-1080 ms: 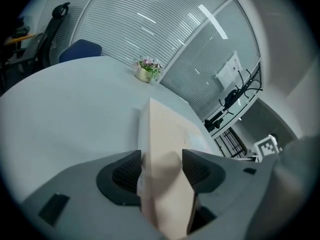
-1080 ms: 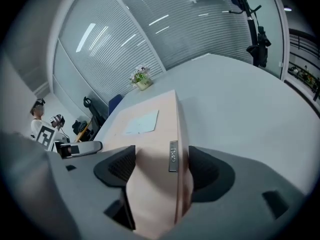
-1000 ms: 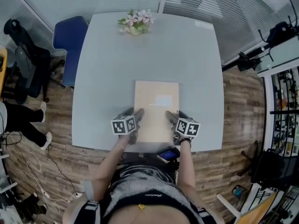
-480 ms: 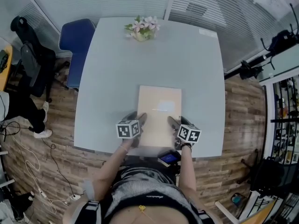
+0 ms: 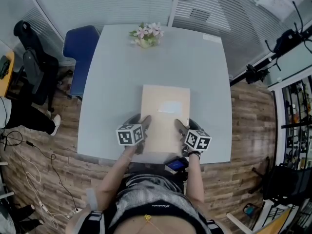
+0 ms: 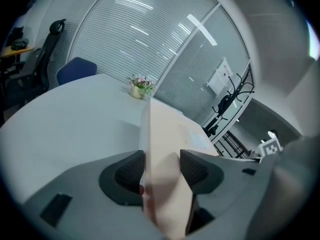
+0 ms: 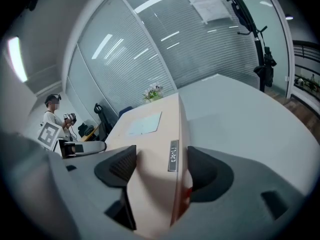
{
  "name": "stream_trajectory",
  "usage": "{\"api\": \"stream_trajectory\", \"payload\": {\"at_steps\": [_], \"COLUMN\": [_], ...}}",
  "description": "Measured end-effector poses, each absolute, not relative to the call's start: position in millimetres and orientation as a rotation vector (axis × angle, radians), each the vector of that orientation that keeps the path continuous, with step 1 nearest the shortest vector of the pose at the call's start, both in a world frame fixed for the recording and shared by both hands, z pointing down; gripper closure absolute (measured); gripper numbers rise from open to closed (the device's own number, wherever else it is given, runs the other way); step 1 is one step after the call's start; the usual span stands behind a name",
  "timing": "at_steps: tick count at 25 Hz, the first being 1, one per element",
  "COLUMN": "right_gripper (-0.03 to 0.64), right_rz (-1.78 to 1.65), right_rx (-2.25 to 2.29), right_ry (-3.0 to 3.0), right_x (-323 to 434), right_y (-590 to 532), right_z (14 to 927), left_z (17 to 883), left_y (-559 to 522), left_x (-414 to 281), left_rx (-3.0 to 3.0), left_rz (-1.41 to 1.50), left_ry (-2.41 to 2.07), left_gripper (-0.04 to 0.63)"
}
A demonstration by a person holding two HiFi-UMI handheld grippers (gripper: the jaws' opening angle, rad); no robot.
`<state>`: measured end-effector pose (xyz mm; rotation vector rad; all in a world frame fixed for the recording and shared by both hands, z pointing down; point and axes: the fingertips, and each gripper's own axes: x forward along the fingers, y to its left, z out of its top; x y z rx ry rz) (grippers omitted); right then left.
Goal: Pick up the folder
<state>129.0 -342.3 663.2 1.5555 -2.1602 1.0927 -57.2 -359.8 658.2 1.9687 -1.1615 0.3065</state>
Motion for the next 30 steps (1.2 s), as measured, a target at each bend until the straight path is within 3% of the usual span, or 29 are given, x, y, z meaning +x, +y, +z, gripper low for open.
{"api": "stream_trajectory", "payload": {"at_steps": [16, 30], "right_gripper": [0.296, 0.301], "right_rz": [0.59, 0.489], "right_rx": [1.771, 1.831], "right_ry": [-2.39, -2.455], "right_x": [129.5, 122.3], "right_y": [-326.6, -295.5], "right_z": [470.4, 424.2], "left_z": [468.7, 415.8], "left_y": [-351.9, -323.5], "left_x": [-59.7, -67.1], "left_rx": [2.284, 2.386], "left_rz": [0.062, -0.02], "left_ry": [-1.31, -1.377], "left_gripper": [0.373, 0.373]}}
